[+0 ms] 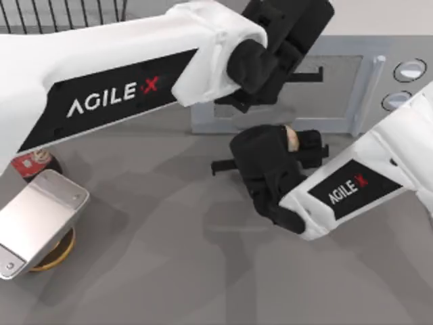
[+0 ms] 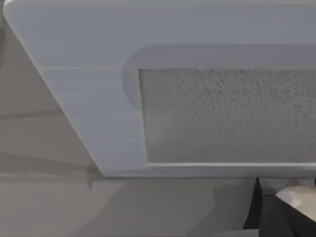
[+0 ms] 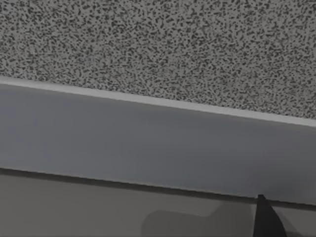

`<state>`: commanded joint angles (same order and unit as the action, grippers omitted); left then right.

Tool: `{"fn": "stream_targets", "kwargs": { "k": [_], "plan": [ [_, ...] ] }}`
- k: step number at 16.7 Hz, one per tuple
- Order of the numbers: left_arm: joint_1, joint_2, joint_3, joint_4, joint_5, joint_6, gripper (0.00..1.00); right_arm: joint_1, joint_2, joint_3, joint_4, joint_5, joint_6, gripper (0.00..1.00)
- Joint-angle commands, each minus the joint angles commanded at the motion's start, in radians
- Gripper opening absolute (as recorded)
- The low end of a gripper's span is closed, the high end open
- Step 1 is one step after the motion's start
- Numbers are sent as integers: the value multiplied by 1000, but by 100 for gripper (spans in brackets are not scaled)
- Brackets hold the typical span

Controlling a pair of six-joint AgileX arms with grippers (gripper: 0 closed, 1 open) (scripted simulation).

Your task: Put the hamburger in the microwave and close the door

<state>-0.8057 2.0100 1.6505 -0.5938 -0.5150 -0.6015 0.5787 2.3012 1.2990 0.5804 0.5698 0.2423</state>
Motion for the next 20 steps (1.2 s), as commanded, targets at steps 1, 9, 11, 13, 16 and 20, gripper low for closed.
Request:
{"fn": "stream_targets", "kwargs": {
  "k": [1,9,11,13,16,20],
  "plan": [
    [0,9,-24,33,0,0,0,0,0,0,0,0,0,100],
    [-1,88,-227,322,0,2,0,0,0,0,0,0,0,100],
    [-1,89,-228,323,0,2,0,0,0,0,0,0,0,100],
    [6,60,-177,328,-5,3,0,0,0,0,0,0,0,100],
    [-20,115,-106,283,-21,-19,0,0,0,0,0,0,0,100],
    [-78,244,128,169,-57,-74,0,0,0,0,0,0,0,100]
  ]
}}
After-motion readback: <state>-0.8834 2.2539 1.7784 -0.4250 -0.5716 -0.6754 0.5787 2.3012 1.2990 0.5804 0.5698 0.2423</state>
